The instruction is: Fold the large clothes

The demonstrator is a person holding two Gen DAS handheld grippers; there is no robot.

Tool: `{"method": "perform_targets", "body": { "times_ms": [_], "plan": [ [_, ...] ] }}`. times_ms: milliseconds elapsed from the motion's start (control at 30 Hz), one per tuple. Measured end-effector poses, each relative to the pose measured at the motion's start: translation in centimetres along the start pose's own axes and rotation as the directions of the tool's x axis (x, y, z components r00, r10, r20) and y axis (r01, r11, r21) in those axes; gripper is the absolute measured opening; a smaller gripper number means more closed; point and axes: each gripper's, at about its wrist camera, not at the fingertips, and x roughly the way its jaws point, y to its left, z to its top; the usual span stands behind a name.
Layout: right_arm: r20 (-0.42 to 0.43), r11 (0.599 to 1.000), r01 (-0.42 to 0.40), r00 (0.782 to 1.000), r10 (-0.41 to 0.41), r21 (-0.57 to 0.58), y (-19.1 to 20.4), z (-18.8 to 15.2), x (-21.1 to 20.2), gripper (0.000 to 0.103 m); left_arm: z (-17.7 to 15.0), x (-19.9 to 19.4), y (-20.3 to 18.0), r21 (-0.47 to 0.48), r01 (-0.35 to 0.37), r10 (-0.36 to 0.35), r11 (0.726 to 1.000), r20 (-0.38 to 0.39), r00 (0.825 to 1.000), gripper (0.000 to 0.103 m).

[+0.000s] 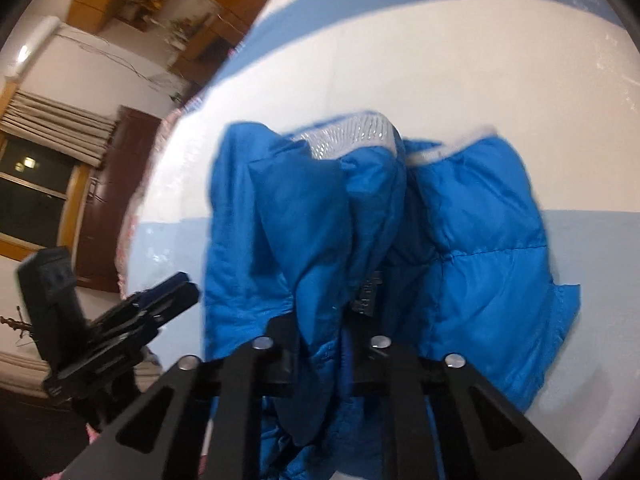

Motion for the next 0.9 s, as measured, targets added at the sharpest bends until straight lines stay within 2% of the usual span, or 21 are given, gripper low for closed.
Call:
{"method": "perform_targets", "body": {
  "times_ms": [100,200,367,567,733,900],
  "plan": [
    [0.054,0.999,-0.017,0.998,0.018,-0.032,0.7,-0.9,-3.2,0.011,-0.1,-1.2,-1.2,0.023,0.008,-0.008,1.0,0.021,1.0,0.048],
    [0.108,0.998,0.01,0.994,-0.004,-0.058,1.0,-2.1,-6.4,0.011,-0.3,-1.8,-2.7,0.049,0.029,-0.03,0.998,0.029,0.999,0.048],
    [0.137,0.999,0.052,0.989,-0.05,-0.01,-1.5,-4.0,-8.8,0.011,-1.2,-0.7,-5.7,0.104,0.055,-0.056,0.993,0.01,0.998,0.048],
    [0.084,0.991,0.097,0.991,-0.105,0.095,-6.2,-5.5,-6.3,0.011,-3.5,2.1,-7.1,0.155,0.032,-0.023,0.987,-0.058,0.998,0.049],
    [0.057,0.985,0.065,0.996,-0.075,0.163,-10.8,-6.5,-3.5,0.017,-4.5,3.7,-7.2,0.177,0.011,-0.002,0.984,-0.054,0.999,0.052],
    [0.058,0.983,0.06,0.996,-0.071,0.173,-11.7,-6.7,-1.9,0.02,-4.9,5.2,-6.9,0.194,-0.024,0.03,0.981,-0.032,0.999,0.054]
  ]
}}
